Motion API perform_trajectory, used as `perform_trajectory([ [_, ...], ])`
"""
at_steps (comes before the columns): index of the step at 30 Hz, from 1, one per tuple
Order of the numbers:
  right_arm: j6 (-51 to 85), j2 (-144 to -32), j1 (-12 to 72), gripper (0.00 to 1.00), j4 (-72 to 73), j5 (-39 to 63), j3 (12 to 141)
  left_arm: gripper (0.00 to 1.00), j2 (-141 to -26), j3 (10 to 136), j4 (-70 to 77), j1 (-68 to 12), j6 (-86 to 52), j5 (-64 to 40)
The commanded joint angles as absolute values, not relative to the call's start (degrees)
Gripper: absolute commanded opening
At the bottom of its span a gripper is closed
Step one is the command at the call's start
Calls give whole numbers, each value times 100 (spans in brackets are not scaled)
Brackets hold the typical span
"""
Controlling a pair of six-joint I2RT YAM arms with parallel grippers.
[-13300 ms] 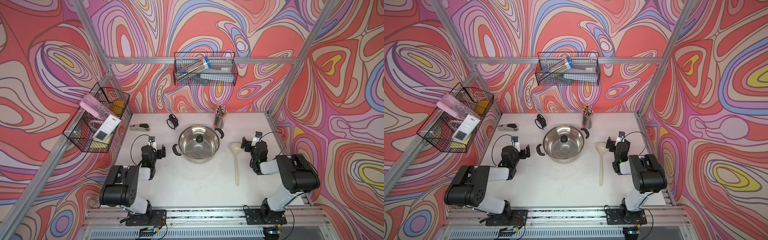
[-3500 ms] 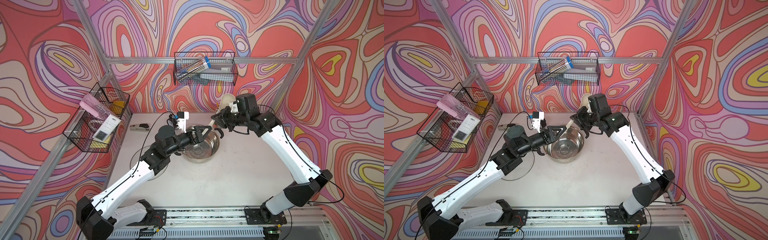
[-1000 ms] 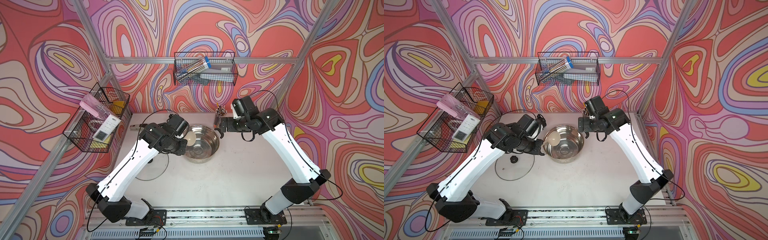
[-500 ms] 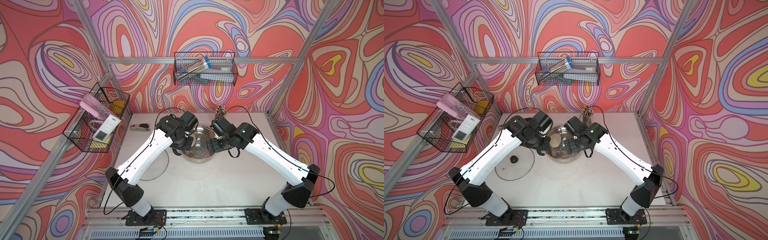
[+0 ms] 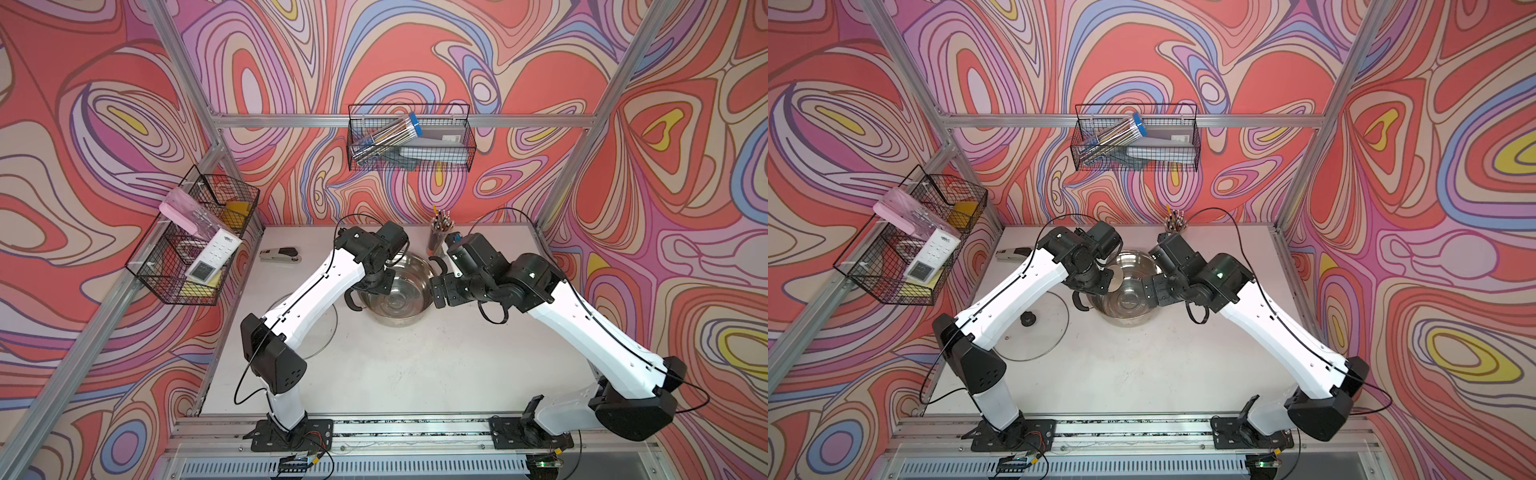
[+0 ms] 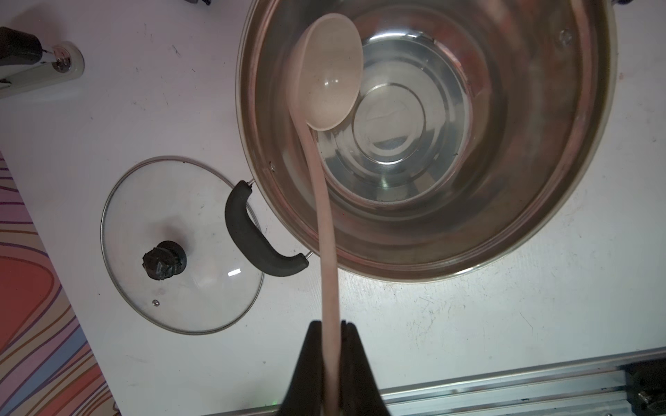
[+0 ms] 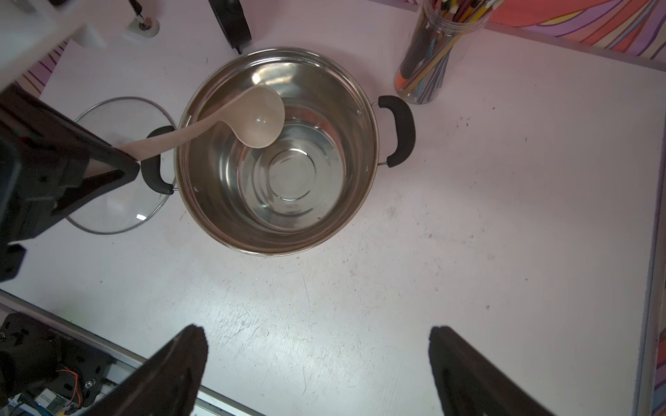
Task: Stir the soup with a spoon
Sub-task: Stir the soup in the pan with a stick.
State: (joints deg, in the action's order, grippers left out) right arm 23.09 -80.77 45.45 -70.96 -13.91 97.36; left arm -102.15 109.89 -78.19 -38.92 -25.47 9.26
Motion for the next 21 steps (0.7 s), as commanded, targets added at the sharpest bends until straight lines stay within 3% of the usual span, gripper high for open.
perform_trajectory([
  [1, 2410, -7959, 4566, 98, -7167, -1570, 9607, 0, -10340, 11090, -7534, -3876, -2555, 982],
  [21, 2764, -7636, 4563, 98, -7207, -1776, 9643, 0, -10178, 10692, -6786, -4301, -2443, -340],
])
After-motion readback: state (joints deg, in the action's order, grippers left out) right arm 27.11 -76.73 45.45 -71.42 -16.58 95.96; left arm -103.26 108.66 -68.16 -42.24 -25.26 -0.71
